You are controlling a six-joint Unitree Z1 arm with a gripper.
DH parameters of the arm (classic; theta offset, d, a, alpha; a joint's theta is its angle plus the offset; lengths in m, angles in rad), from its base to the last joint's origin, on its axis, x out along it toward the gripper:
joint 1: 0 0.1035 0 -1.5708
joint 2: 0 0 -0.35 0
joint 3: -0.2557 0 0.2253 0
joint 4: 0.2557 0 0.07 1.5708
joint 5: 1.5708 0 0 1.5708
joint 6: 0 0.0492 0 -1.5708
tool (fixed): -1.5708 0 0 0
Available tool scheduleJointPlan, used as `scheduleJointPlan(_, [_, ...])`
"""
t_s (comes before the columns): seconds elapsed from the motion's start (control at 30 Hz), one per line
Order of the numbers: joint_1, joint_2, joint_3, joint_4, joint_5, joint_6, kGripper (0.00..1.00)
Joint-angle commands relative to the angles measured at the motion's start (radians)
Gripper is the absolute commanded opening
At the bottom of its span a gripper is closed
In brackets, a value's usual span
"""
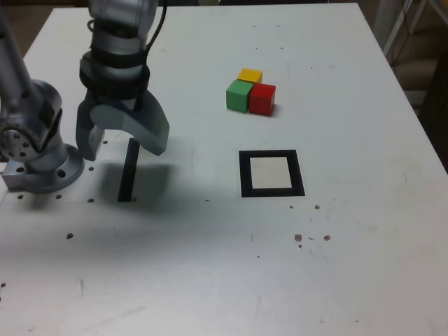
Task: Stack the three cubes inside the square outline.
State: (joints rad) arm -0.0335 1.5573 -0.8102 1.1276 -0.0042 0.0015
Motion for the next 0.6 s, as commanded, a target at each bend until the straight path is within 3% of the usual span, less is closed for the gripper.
scheduleJointPlan(0.0, [-0.002,0.007,-0.004,0.000,0.000,-0.001,1.00])
scheduleJointPlan(0.57, [-0.002,0.055,-0.072,-0.011,0.001,0.018,1.00])
